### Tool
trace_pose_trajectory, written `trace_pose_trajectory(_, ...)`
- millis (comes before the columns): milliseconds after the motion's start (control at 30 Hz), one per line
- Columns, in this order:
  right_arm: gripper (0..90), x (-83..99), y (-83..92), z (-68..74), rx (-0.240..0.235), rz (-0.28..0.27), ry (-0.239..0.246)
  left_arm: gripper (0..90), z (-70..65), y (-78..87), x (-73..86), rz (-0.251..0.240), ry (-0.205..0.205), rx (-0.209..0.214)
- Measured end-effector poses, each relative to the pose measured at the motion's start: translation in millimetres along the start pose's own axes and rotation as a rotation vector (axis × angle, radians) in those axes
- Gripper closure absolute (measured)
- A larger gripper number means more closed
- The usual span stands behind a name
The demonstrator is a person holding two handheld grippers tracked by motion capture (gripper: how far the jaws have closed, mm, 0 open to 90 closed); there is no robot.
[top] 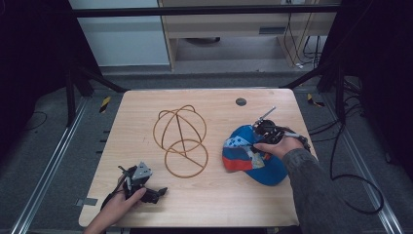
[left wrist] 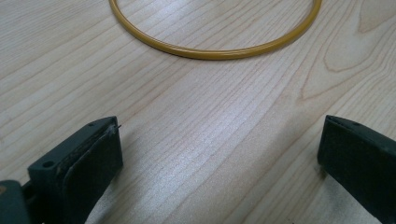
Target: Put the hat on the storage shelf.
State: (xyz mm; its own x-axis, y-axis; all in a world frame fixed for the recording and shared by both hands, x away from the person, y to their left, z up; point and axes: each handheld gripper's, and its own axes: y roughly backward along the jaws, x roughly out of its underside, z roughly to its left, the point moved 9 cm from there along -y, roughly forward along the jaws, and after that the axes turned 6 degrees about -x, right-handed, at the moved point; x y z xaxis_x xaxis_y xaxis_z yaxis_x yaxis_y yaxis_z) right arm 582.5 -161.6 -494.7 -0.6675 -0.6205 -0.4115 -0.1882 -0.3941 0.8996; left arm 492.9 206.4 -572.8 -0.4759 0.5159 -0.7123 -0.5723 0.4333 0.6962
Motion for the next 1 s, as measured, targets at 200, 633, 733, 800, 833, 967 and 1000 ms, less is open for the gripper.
trace_pose_trajectory(200,89.8,1.5,3.3,2.3,-0.028,-0.011,0.013,0.0,0.0,0.0,0.0,0.000,0.000,0.000)
trace_pose_trajectory(633,90.0,-14.8,67.9,14.9,-0.011,-0.101,0.053,0.0,0.5,0.1,-0.1,0.000,-0.005,-0.002)
trace_pose_trajectory(733,90.0,-25.6,88.9,19.8,0.007,-0.140,0.069,0.0,0.5,0.1,-0.1,0.000,-0.005,-0.001)
trace_pose_trajectory(800,90.0,-32.8,102.8,23.9,0.018,-0.162,0.089,0.0,0.5,0.1,-0.1,0.000,-0.005,-0.001)
trace_pose_trajectory(833,90.0,-36.7,109.9,25.7,0.024,-0.175,0.099,0.0,0.5,0.1,-0.1,0.001,-0.005,-0.001)
trace_pose_trajectory(967,90.0,-51.9,139.5,33.8,0.044,-0.230,0.127,0.0,0.5,0.3,0.2,0.004,-0.007,0.000)
trace_pose_trajectory(1000,90.0,-57.6,150.3,36.8,0.058,-0.243,0.136,0.0,0.3,0.3,0.2,0.004,-0.005,0.001)
